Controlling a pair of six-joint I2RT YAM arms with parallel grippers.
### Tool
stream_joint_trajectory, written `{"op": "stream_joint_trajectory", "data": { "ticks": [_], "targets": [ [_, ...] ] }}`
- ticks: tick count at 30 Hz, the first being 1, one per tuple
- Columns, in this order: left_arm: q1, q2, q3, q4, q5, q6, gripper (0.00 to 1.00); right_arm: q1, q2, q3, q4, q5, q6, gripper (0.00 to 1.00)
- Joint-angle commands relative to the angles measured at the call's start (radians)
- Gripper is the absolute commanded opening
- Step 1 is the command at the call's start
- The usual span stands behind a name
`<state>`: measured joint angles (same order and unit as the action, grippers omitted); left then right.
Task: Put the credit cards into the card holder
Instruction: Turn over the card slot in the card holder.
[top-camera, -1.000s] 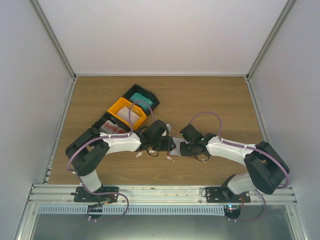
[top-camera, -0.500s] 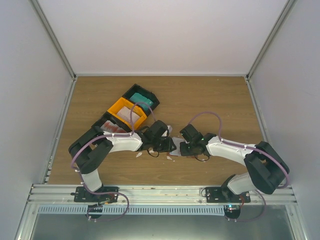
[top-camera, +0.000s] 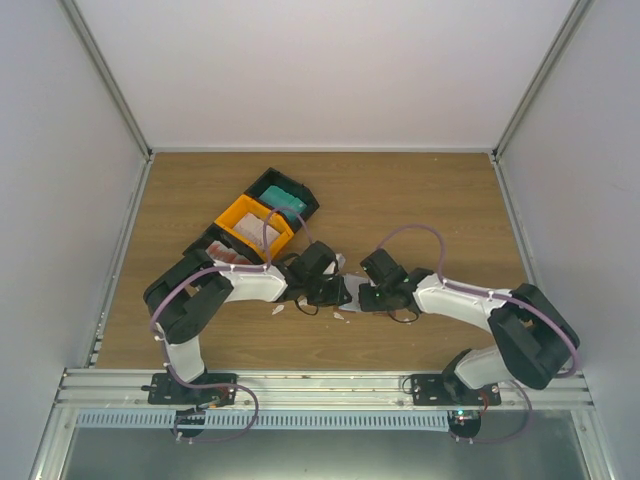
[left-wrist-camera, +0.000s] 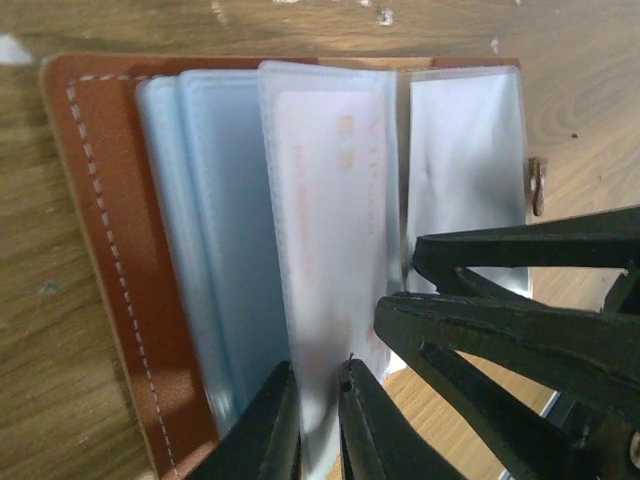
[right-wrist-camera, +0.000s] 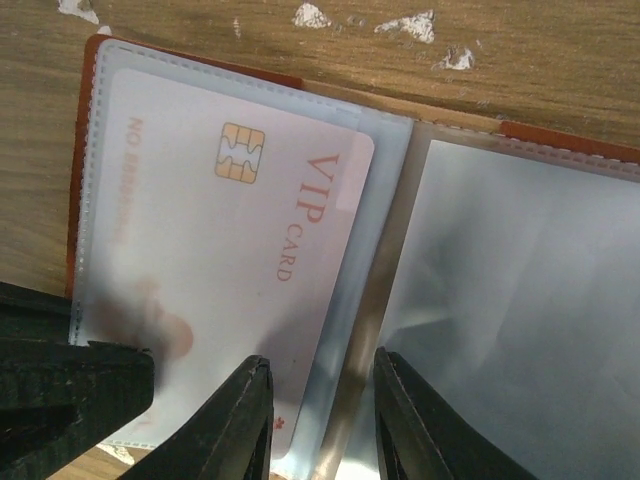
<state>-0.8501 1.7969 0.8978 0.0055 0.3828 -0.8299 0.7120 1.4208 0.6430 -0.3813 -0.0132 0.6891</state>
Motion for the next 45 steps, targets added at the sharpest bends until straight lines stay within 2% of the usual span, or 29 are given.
{"op": "stream_joint_trajectory", "data": {
  "ticks": [1, 4, 12, 24, 25, 28, 30, 34, 40, 45],
  "targets": [
    [0.000, 0.015, 0.019, 0.052, 0.008, -0.002, 0.07, -0.004, -0.021, -0.037, -0.003, -0.011, 0.026, 0.32],
    [0.002, 0.012, 0.027, 0.022, -0.021, 0.010, 0.00, -0.006, -0.076, -0.033, -0.017, 0.011, 0.036, 0.37],
    [0.012, -0.045, 0.030, -0.107, -0.103, 0.062, 0.00, -0.006, -0.213, -0.003, -0.098, 0.131, 0.069, 0.43],
    [0.029, -0.112, 0.041, -0.260, -0.145, 0.119, 0.00, -0.011, -0.287, 0.009, -0.116, 0.161, 0.085, 0.45],
    [0.029, -0.109, 0.044, -0.257, -0.132, 0.120, 0.02, -0.010, -0.288, 0.008, -0.117, 0.162, 0.085, 0.45],
    [0.029, -0.092, 0.035, -0.183, -0.027, 0.116, 0.22, -0.011, -0.292, 0.006, -0.116, 0.162, 0.086, 0.45],
    [0.029, -0.079, 0.024, -0.116, 0.045, 0.109, 0.30, -0.012, -0.295, 0.005, -0.116, 0.164, 0.087, 0.45],
    [0.028, -0.059, 0.024, -0.027, 0.111, 0.097, 0.36, -0.014, -0.308, 0.002, -0.120, 0.166, 0.089, 0.45],
    [0.028, -0.024, 0.060, -0.009, 0.142, 0.109, 0.41, -0.015, -0.325, 0.001, -0.132, 0.180, 0.096, 0.45],
    [0.015, 0.007, 0.095, 0.028, 0.161, 0.115, 0.50, -0.020, -0.363, 0.000, -0.156, 0.231, 0.127, 0.45]
  ]
}}
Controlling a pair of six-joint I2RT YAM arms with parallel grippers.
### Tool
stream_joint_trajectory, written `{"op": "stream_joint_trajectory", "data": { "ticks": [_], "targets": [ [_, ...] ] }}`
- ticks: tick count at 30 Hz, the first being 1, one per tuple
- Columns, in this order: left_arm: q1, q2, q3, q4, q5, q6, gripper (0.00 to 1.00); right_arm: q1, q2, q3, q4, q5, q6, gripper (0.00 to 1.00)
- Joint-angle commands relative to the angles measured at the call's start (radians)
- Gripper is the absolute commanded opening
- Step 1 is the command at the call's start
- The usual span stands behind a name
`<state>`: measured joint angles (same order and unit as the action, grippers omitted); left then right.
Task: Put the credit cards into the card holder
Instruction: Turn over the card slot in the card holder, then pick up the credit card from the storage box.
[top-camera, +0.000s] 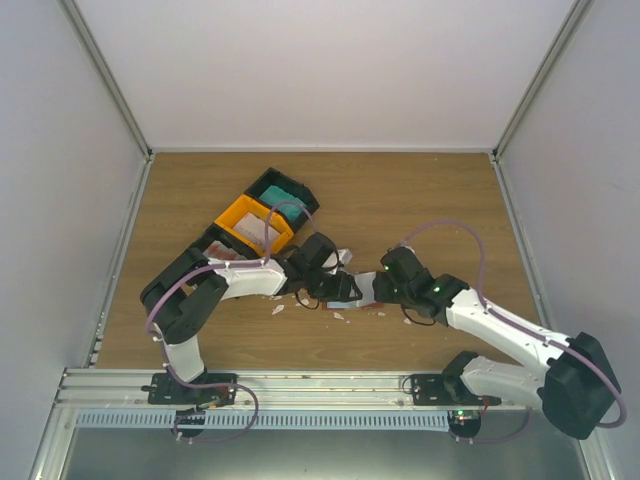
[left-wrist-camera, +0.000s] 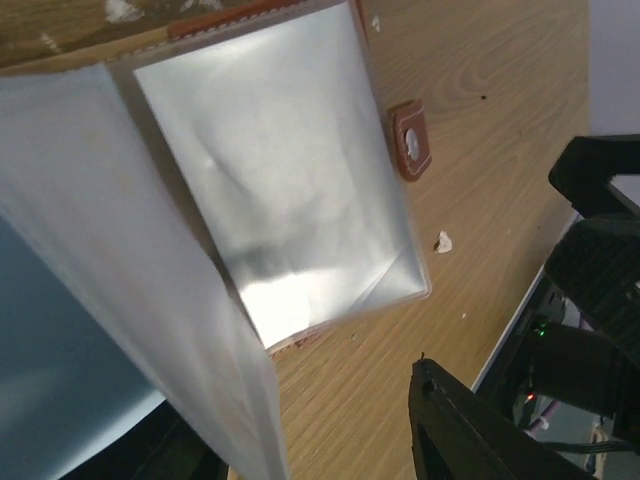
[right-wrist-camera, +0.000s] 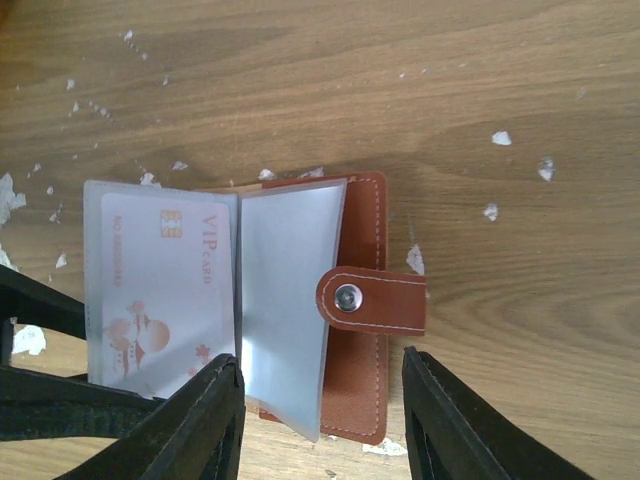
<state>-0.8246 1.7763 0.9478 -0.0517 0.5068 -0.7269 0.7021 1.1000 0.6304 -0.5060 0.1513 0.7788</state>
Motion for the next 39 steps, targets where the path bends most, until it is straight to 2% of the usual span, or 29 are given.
{"op": "stream_joint_trajectory", "data": {
  "ticks": [1, 6, 8, 12, 18, 23, 28, 34, 37, 39],
  "targets": [
    [-0.013, 0.034, 0.052, 0.087, 0.039, 0.013, 0.51, -0.010, -0.053, 0.013, -0.037, 0.079, 0.044, 0.46],
    [-0.020, 0.073, 0.093, 0.090, 0.047, 0.011, 0.57, -0.012, -0.110, 0.011, -0.054, 0.126, 0.069, 0.46],
    [-0.022, 0.084, 0.104, 0.087, 0.044, 0.011, 0.64, -0.012, -0.124, 0.011, -0.060, 0.137, 0.075, 0.47],
    [-0.027, 0.098, 0.126, 0.079, 0.032, 0.018, 0.70, -0.013, -0.138, 0.011, -0.071, 0.153, 0.082, 0.48],
    [-0.029, 0.134, 0.144, 0.065, 0.003, 0.029, 0.71, -0.013, -0.140, 0.013, -0.067, 0.152, 0.075, 0.48],
    [-0.030, 0.029, 0.137, 0.011, -0.120, 0.059, 0.72, -0.013, -0.122, 0.015, -0.030, 0.095, 0.018, 0.48],
    [-0.026, -0.120, 0.142, -0.124, -0.335, 0.148, 0.77, -0.013, -0.073, 0.037, 0.017, 0.028, -0.046, 0.48],
    [0.017, -0.270, 0.112, -0.339, -0.553, 0.224, 0.72, -0.007, 0.011, 0.061, 0.117, -0.080, -0.127, 0.48],
    [0.065, -0.333, 0.082, -0.471, -0.636, 0.214, 0.65, 0.002, 0.076, 0.083, 0.160, -0.111, -0.142, 0.48],
    [0.113, -0.374, 0.058, -0.537, -0.661, 0.202, 0.57, 0.010, 0.125, 0.107, 0.181, -0.129, -0.153, 0.48]
  ]
}}
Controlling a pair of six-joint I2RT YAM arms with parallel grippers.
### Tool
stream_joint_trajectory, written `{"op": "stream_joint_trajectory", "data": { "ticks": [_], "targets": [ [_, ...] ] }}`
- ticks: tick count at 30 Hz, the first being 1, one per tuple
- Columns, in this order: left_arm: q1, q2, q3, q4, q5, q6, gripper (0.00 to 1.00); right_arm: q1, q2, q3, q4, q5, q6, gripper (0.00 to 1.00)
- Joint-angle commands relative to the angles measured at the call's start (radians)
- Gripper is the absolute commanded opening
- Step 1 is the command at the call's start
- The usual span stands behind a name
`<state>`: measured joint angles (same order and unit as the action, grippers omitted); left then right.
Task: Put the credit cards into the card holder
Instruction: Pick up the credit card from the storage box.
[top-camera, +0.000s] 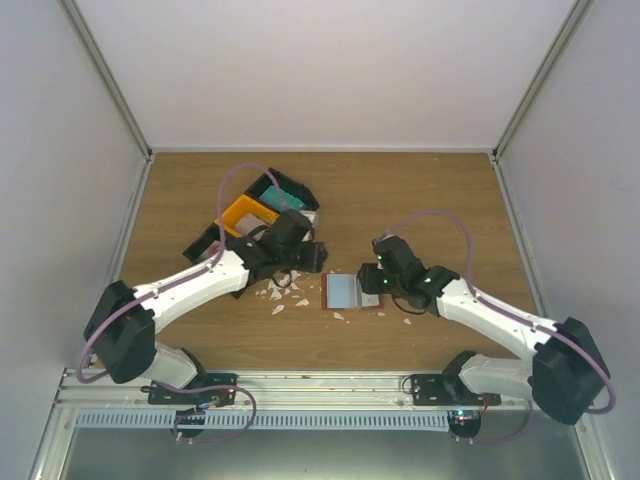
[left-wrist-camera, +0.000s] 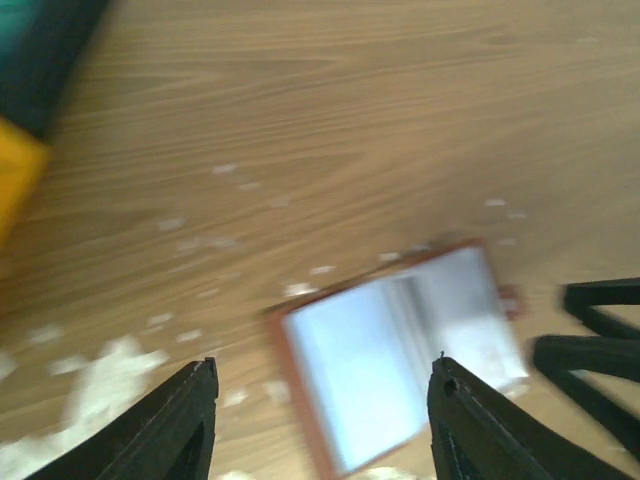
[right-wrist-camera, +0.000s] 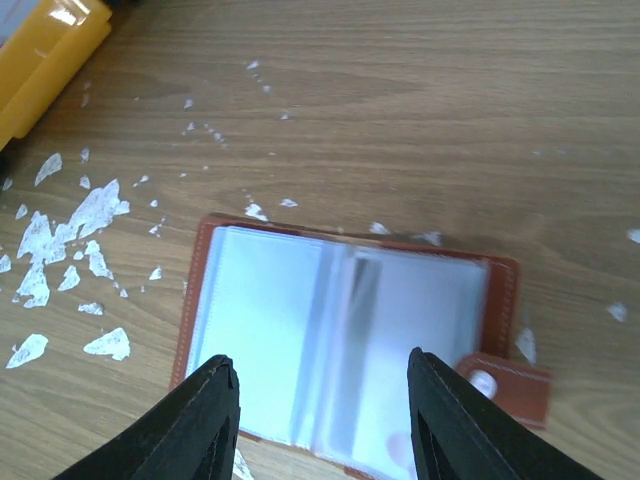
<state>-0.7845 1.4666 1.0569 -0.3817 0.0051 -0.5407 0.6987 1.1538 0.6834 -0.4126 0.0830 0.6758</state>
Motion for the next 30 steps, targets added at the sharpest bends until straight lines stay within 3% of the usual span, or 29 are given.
{"op": "stream_joint_trajectory", "data": {
  "ticks": [1, 5, 14, 20, 26, 30],
  "targets": [
    [0.097, -0.093, -0.067, -0.232, -0.171, 0.012, 0.52, 0.017, 0.107, 0.071, 0.099, -0.069, -0.056, 0.48],
    [0.232, -0.169, -0.139, -0.267, -0.167, 0.004, 0.42, 0.038, 0.204, 0.112, 0.151, -0.112, -0.080, 0.47],
    [0.446, -0.113, -0.200, -0.282, -0.133, -0.019, 0.42, 0.110, 0.381, 0.185, 0.259, -0.196, -0.087, 0.47],
    [0.476, -0.005, -0.176, -0.258, -0.164, 0.013, 0.32, 0.127, 0.454, 0.226, 0.292, -0.225, -0.093, 0.47],
    [0.476, 0.104, -0.138, -0.223, -0.173, 0.039, 0.36, 0.137, 0.518, 0.261, 0.308, -0.233, -0.095, 0.46],
    [0.476, 0.118, -0.134, -0.150, -0.061, 0.110, 0.40, 0.137, 0.529, 0.255, 0.312, -0.235, -0.093, 0.47]
  ]
}}
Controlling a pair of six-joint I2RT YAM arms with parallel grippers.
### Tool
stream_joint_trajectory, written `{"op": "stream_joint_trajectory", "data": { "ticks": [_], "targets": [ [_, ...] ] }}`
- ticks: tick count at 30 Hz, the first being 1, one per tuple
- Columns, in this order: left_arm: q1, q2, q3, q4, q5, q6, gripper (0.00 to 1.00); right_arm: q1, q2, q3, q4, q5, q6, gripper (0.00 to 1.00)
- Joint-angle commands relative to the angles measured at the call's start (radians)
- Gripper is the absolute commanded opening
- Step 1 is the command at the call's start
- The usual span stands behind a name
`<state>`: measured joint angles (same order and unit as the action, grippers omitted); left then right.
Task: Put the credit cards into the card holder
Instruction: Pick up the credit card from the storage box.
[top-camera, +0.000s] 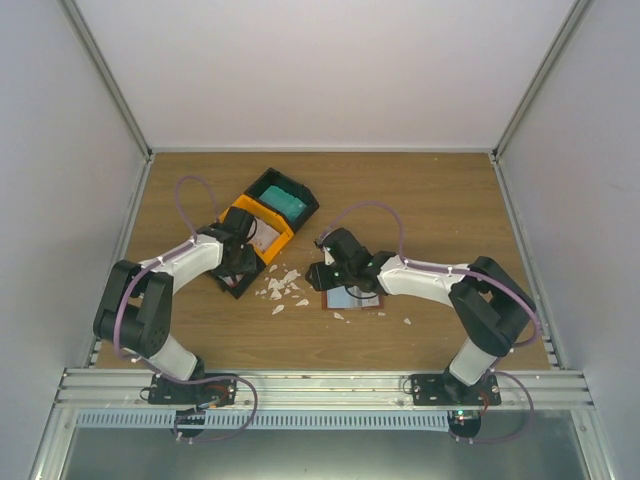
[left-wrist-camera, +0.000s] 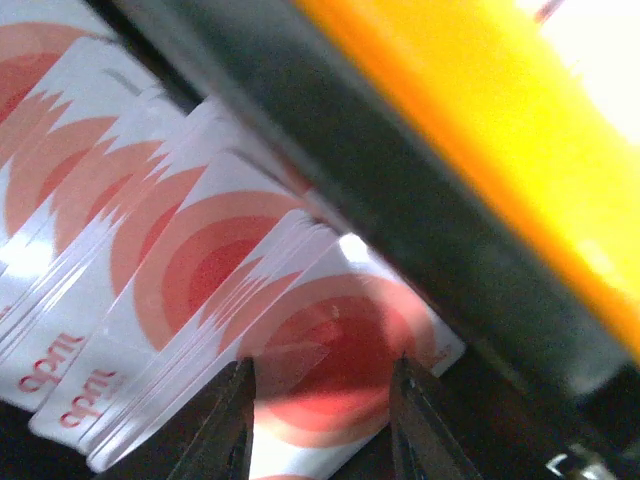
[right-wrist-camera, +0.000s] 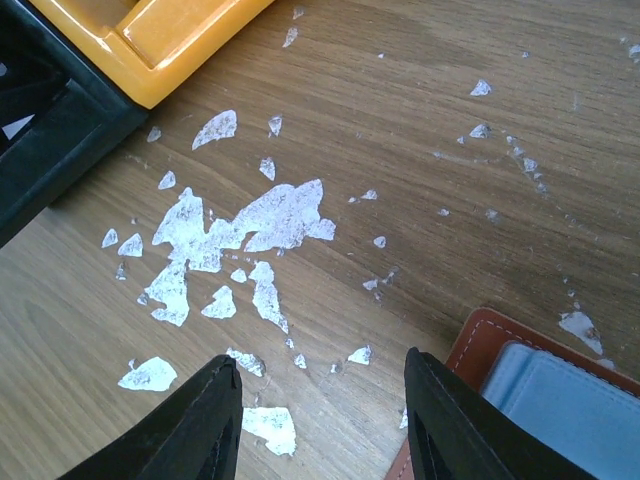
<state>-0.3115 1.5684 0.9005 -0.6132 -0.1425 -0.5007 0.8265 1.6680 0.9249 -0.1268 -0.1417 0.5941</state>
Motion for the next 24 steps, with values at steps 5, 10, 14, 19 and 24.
{"op": "stream_joint_trajectory", "data": {
  "ticks": [5, 10, 14, 19, 24],
  "targets": [
    [-0.004, 0.048, 0.052, 0.095, 0.139, 0.109, 0.42, 0.010, 0.022, 0.012, 0.026, -0.009, -0.007, 0.47],
    [-0.003, 0.036, 0.066, 0.076, 0.093, 0.127, 0.46, 0.009, 0.024, 0.011, 0.020, -0.001, -0.005, 0.47],
    [-0.005, 0.038, 0.064, 0.060, 0.036, 0.149, 0.48, 0.010, 0.027, 0.007, 0.019, -0.001, 0.000, 0.47],
    [-0.009, 0.088, 0.074, 0.037, 0.003, 0.159, 0.50, 0.009, 0.029, -0.003, 0.019, -0.005, 0.005, 0.47],
    [-0.016, 0.131, 0.092, 0.017, -0.019, 0.154, 0.54, 0.011, 0.032, -0.004, 0.019, -0.009, 0.007, 0.47]
  ]
}}
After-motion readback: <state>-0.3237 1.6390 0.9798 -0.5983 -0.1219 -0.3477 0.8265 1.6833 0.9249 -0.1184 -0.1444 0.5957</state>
